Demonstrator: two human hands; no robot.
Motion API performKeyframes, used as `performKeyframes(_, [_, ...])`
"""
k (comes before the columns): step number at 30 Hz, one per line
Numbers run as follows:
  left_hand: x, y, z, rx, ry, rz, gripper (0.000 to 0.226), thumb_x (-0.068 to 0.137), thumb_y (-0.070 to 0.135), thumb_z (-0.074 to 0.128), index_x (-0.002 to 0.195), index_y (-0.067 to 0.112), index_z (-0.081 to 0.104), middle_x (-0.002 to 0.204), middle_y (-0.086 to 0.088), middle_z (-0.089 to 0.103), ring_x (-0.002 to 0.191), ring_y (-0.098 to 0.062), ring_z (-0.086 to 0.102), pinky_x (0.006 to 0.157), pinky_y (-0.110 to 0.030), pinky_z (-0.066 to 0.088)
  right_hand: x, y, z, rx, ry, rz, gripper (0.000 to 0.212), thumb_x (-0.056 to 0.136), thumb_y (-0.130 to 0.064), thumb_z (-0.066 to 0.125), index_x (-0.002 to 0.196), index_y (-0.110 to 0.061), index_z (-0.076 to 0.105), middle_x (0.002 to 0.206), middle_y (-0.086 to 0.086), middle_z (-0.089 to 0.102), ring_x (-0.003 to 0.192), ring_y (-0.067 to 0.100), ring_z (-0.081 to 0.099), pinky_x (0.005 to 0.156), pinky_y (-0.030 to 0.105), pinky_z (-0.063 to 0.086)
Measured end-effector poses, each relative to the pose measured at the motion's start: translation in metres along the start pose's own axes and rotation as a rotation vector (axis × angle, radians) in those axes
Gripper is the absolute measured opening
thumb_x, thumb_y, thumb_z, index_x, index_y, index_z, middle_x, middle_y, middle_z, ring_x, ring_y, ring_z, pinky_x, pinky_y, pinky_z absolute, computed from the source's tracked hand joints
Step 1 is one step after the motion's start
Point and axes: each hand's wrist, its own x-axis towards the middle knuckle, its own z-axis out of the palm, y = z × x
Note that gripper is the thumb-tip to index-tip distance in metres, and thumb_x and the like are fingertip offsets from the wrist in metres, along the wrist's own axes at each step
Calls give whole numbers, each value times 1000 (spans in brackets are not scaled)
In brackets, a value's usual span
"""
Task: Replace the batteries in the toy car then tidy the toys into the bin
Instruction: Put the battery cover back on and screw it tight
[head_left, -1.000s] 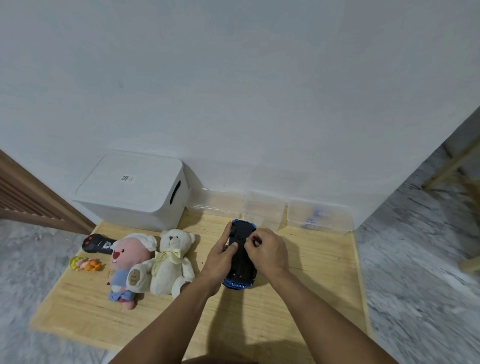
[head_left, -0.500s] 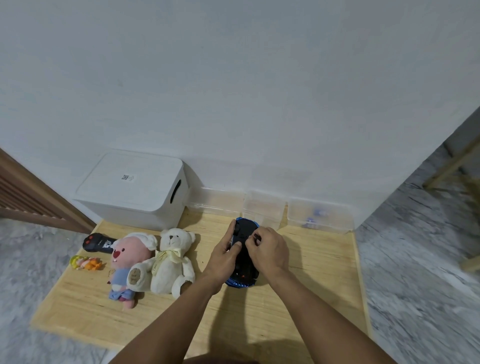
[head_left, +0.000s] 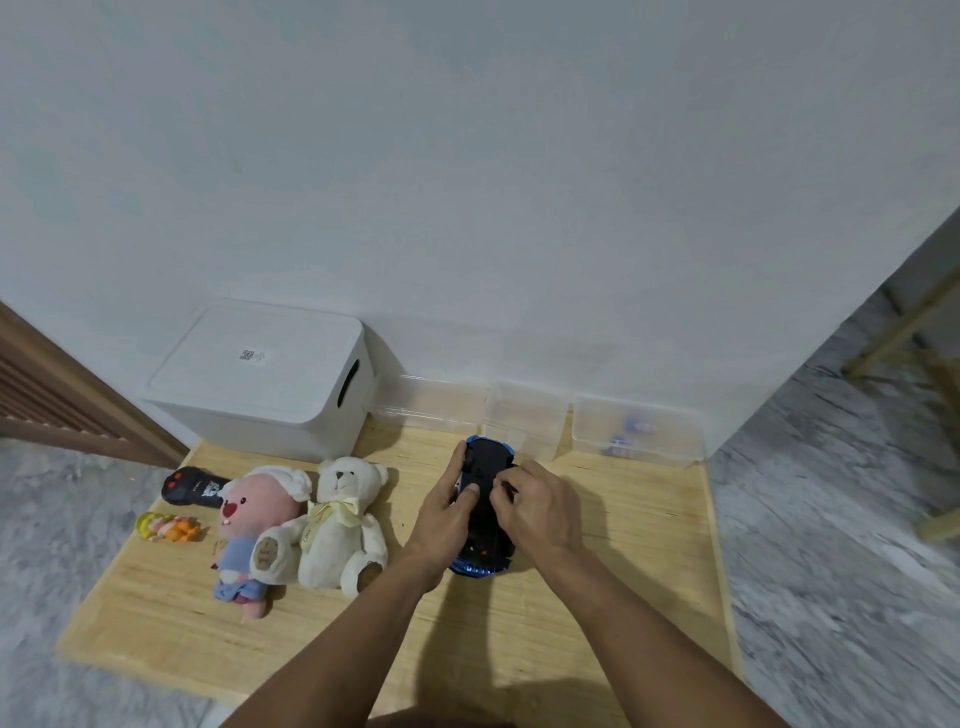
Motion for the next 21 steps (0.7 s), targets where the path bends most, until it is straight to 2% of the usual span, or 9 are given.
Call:
performKeyframes(5, [0,1,0,-27,15,-2,56,102,13,43,145,48,31,117,6,66,109,-17,63,100,-35,49,-4,3,5,1,68,-48,9,71,-23,64,69,-21,72,63,-6,61,48,20,57,39,27,45])
performKeyframes(12, [0,2,-1,-40,12,-4,56,102,14,43,144,49,32,115,8,67,108,-17,64,97,-35,51,-6,4,7,-39,74,-92,10,73,-22,64,77,-19,74,68,-6,62,45,19,57,35,28,44])
performKeyframes(16, [0,3,-1,-36,13,-2,56,102,12,43,145,46,33,114,13,67,108,-13,63,94,-29,50,-6,5,5,-49,70,-115,8,74,-22,65,75,-19,72,67,-6,62,44,18,56,35,28,44])
performKeyframes(21, [0,5,0,-32,16,6,56,102,12,43,146,46,33,114,14,66,108,-13,63,99,-34,50,-3,7,4,-53,84,-150,12,78,-22,60,74,-19,71,68,-4,61,46,19,56,36,29,44])
